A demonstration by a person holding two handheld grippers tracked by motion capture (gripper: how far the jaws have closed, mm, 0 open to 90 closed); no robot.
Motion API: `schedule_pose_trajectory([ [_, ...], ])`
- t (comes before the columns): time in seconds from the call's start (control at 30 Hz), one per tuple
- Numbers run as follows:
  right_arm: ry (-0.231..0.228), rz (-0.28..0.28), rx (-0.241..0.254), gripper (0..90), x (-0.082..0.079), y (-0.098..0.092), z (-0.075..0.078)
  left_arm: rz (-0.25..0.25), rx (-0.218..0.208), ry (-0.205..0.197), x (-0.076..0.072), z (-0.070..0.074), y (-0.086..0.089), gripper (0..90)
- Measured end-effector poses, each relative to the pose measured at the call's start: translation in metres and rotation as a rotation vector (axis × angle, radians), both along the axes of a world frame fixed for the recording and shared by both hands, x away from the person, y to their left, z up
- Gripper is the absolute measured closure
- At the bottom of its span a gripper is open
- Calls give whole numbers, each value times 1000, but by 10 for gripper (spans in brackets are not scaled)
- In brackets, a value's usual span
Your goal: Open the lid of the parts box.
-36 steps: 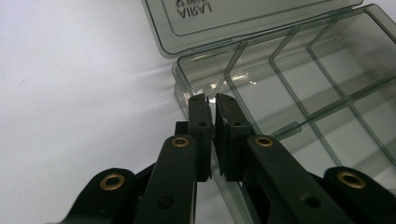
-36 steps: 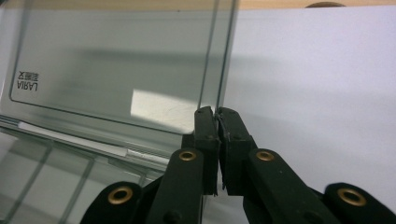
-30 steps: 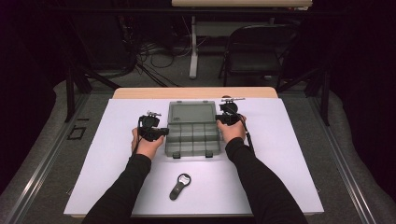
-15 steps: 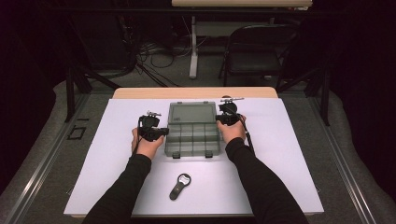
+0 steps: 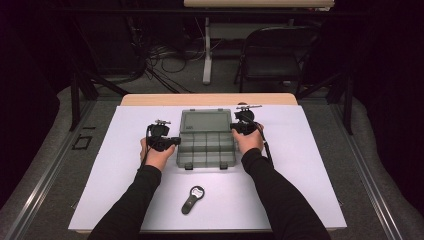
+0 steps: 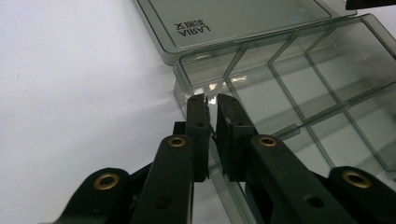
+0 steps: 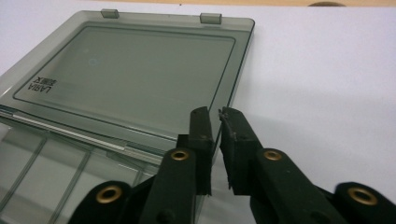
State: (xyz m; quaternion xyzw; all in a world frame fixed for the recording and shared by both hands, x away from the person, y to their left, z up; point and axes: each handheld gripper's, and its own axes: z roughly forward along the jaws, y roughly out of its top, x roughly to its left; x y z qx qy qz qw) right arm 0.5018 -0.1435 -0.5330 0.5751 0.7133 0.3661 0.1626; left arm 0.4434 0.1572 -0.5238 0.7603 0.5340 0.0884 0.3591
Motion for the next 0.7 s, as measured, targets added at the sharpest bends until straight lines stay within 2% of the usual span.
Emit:
schedule_pose_trajectory([
  [0.13, -16, -7, 12, 745, -2, -1, 3, 2, -17, -5, 0, 2, 2, 753],
  [0.27, -47, 3, 1, 657, -7, -3, 9, -6, -28, -30, -3, 7, 5, 667],
  [0.37, -56, 42, -20, 585, -11, -4, 13, -11, -29, -58, -6, 12, 7, 630],
  [0.5, -121, 87, -92, 561, -21, -3, 22, -29, -14, -88, -12, 20, 9, 593],
  [0.67, -155, 121, -105, 516, -37, -6, 34, -59, -50, -126, -20, 30, 14, 545],
  [0.7, -163, 121, -108, 501, -40, -7, 35, -62, -45, -146, -22, 32, 15, 531],
])
